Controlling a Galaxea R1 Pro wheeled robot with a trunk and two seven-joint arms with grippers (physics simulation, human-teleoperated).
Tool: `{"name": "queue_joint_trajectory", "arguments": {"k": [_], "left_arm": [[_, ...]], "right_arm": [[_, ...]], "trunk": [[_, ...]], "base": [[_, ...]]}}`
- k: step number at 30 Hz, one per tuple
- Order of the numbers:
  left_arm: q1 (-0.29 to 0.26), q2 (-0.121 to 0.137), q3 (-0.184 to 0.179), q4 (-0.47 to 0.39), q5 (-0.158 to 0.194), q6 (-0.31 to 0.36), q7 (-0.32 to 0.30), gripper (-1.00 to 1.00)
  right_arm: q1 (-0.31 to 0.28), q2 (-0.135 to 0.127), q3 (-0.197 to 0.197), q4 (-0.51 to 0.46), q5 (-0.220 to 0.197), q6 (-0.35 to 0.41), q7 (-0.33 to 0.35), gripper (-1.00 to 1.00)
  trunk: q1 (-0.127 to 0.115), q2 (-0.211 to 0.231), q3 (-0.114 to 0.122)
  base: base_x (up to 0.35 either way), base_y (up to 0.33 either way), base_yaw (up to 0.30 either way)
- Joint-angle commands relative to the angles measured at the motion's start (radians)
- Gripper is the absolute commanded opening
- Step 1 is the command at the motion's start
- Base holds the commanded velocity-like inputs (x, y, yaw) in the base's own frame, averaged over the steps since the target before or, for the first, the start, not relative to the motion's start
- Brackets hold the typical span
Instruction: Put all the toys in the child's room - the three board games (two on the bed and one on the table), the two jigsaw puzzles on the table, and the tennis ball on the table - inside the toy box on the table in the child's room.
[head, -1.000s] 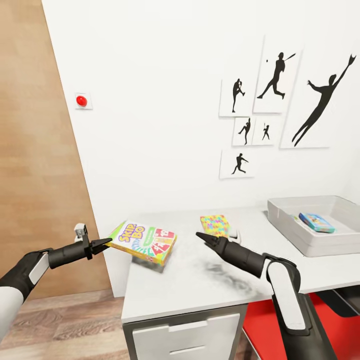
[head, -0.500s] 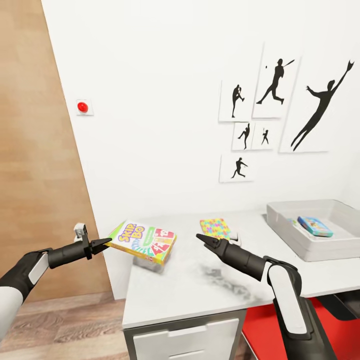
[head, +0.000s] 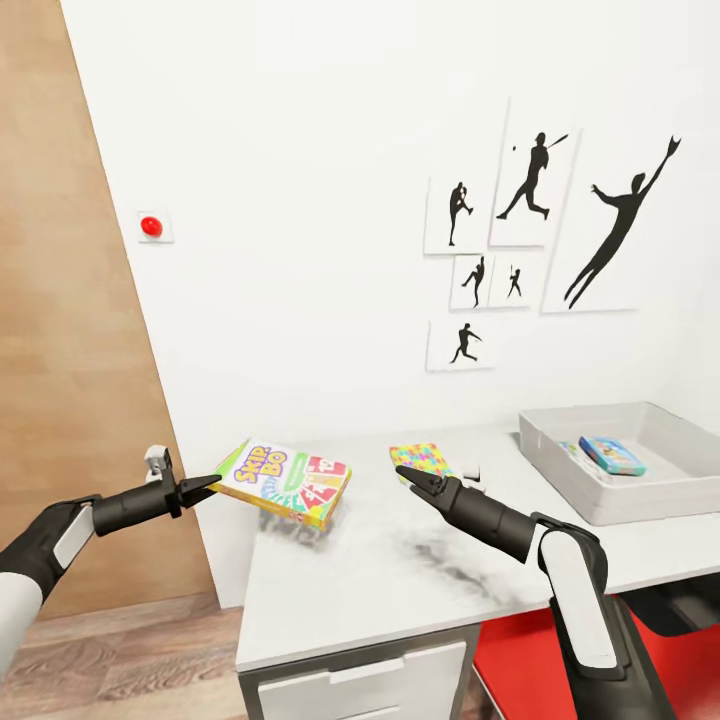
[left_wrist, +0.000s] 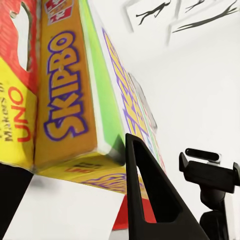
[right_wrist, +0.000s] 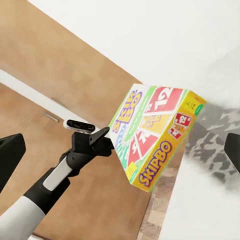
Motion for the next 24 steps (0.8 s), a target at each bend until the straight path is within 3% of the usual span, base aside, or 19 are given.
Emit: {"name": "queue_joint_trajectory", "arguments": {"k": [1,11,17,24], "left_arm": [[0.0,0.006,0.001,0.0,0.003,0.009,-0.003,-1.0],[0.0,0.03,0.003,-0.026,0.0,0.012,-0.04,-1.0],[0.0,0.034,0.002,-0.029,-0.001,0.016,-0.043,-1.0],[0.0,0.036,0.001,-0.029,-0.002,0.019,-0.044,-1.0]], "right_arm": [[-0.001,0.001,-0.002,0.0,0.01,0.005,0.011,1.0],[0.004,0.001,-0.003,0.001,0.01,0.004,0.013,1.0],[0.005,0.001,-0.002,0.001,0.01,0.004,0.013,1.0],[0.005,0.001,-0.002,0.001,0.01,0.004,0.013,1.0]], "trunk": [[-0.004,0.007,0.002],[-0.042,0.077,0.033],[-0.065,0.119,0.052],[-0.092,0.168,0.076]], "base": [[0.0,0.0,0.0],[-0.01,0.0,0.0],[-0.227,0.0,-0.013],[-0.046,0.0,-0.202]]}}
